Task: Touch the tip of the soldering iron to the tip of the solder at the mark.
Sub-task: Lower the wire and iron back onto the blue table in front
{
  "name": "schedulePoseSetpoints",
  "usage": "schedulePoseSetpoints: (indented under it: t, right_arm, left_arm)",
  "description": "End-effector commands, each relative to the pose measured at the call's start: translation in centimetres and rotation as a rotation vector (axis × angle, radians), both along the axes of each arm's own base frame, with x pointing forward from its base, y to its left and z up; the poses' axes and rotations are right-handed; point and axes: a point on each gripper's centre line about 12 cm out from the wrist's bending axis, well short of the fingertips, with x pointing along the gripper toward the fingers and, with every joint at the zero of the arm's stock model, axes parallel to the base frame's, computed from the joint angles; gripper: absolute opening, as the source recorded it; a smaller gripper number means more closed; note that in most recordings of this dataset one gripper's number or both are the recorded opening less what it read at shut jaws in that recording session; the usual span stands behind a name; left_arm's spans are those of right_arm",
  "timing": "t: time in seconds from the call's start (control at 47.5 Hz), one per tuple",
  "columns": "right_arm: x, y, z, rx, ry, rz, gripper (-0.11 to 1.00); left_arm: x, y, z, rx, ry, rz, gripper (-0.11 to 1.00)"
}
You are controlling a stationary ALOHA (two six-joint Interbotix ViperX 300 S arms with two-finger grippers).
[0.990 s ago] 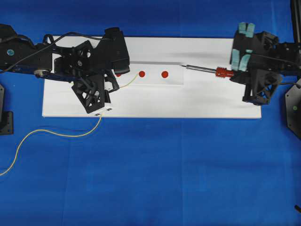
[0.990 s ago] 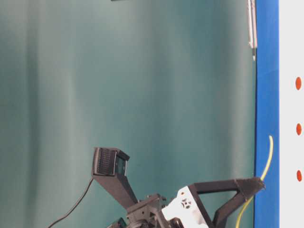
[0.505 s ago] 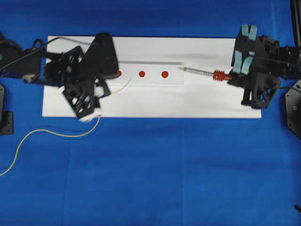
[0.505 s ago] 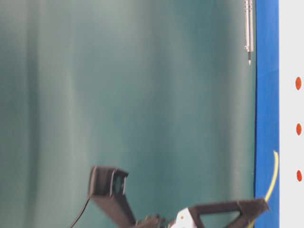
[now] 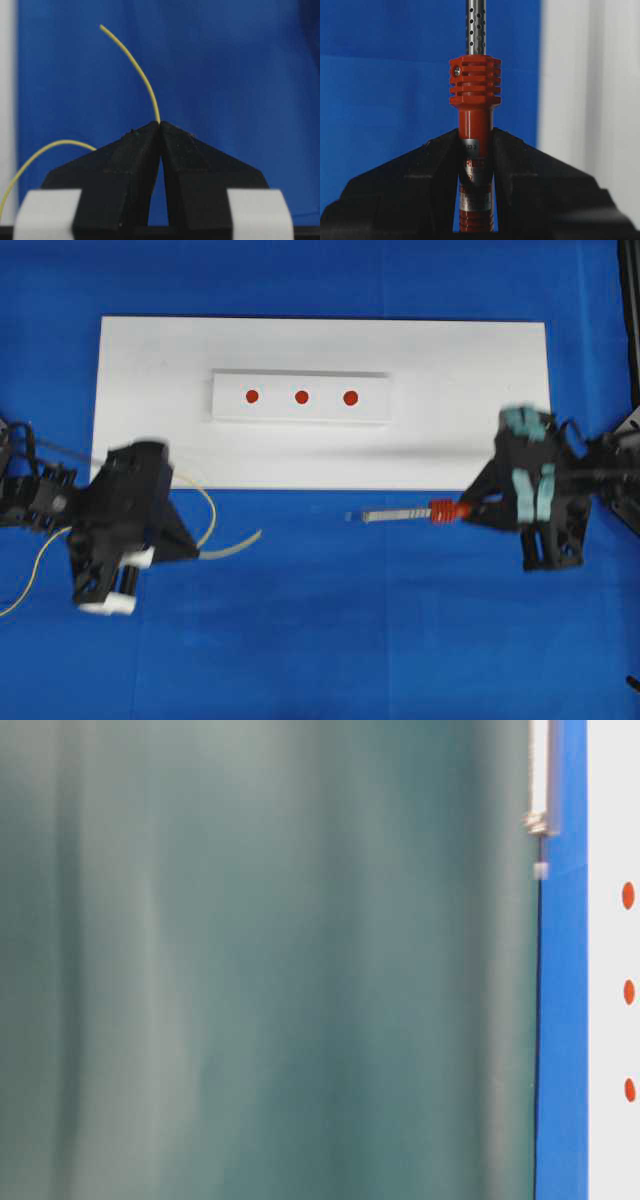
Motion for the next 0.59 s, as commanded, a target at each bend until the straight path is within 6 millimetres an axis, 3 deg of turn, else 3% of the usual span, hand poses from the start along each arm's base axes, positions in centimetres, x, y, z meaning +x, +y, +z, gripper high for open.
schedulePoseSetpoints:
  t: [0.0, 0.253, 0.569]
  right_arm:
    - [1.1, 1.2, 0.2, 0.015, -0.042, 0.03, 0.06]
    - [2.8, 3.7, -4.0, 0.015, -0.028, 0.096, 0.06]
    - [4.2, 5.5, -8.5, 0.03, 0.014, 0.105, 0.06]
  left_arm:
    - [-0.1, -1.4, -0.3, -0.016, -0.035, -0.041, 0.02]
    - [0.0, -3.8, -4.3, -0.01, -0.036, -0.111, 0.02]
    - [1.0, -4.3, -7.8, 0.025, 0.026, -0.122, 0.02]
